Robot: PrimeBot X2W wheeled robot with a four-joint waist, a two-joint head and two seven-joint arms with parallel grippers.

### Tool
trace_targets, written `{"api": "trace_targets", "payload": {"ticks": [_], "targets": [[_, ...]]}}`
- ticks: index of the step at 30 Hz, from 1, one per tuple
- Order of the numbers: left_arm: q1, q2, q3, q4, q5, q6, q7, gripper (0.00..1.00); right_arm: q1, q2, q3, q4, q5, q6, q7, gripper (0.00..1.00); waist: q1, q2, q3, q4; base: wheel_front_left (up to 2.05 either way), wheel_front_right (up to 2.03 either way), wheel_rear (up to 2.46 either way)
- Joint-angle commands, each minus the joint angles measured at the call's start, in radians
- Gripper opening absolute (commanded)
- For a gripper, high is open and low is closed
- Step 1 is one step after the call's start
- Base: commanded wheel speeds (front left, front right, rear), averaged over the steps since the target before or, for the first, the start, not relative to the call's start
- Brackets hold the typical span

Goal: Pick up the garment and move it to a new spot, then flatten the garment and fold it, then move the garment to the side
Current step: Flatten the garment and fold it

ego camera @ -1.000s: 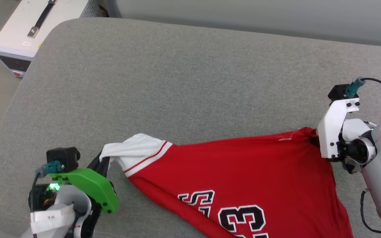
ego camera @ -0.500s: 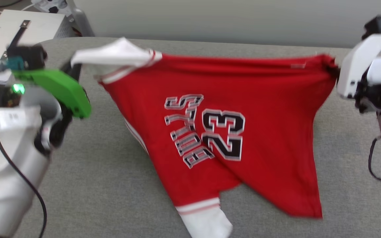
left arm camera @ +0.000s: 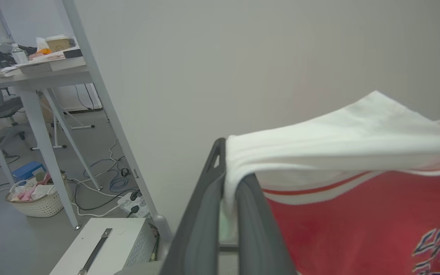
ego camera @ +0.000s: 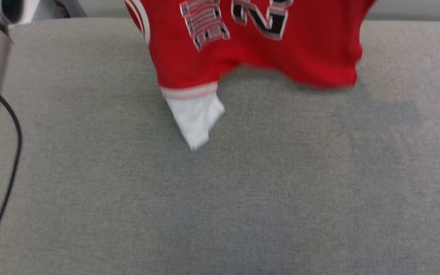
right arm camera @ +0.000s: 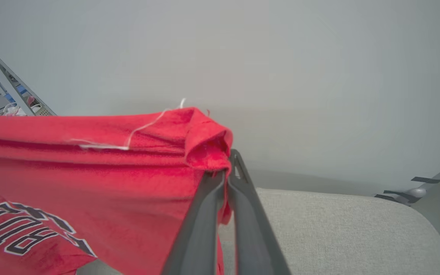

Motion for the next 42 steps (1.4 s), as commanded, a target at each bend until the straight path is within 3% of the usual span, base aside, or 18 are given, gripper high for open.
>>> {"api": "trace_targets", "payload": {"ticks": [1, 11, 22, 32, 42], "targets": [[-0.065, 0.031, 0.009, 0.033, 0.022, 0.000, -0.023, 0.00, -0.047, -0.006, -0.023, 0.006, -0.033, -0.002, -0.021, 0.00, -0.0001, 0.0000, 0.072, -0.037, 0.00, 0.00, 0.00], [-0.316, 0.061, 0.031, 0.159, 0.049, -0.064, -0.120, 0.00, -0.324, 0.041, -0.092, 0.039, -0.135, -0.002, -0.086, 0.00, -0.0001, 0.0000, 0.228, -0.055, 0.00, 0.00, 0.00], [-0.350, 0.026, 0.037, 0.262, 0.019, -0.107, -0.170, 0.00, -0.415, 0.076, -0.071, 0.127, -0.172, -0.002, -0.115, 0.00, -0.0001, 0.0000, 0.353, -0.039, 0.00, 0.00, 0.00], [-0.204, -0.016, 0.034, 0.298, -0.060, -0.145, -0.180, 0.00, -0.279, 0.064, 0.024, 0.175, -0.118, -0.002, -0.150, 0.00, -0.0001, 0.0000, 0.363, -0.023, 0.00, 0.00, 0.00], [0.142, -0.009, -0.002, 0.215, -0.190, -0.151, -0.209, 0.00, 0.094, 0.027, 0.090, 0.084, 0.031, -0.002, -0.210, 0.00, -0.0001, 0.0000, 0.262, -0.014, 0.00, 0.00, 0.00]]}}
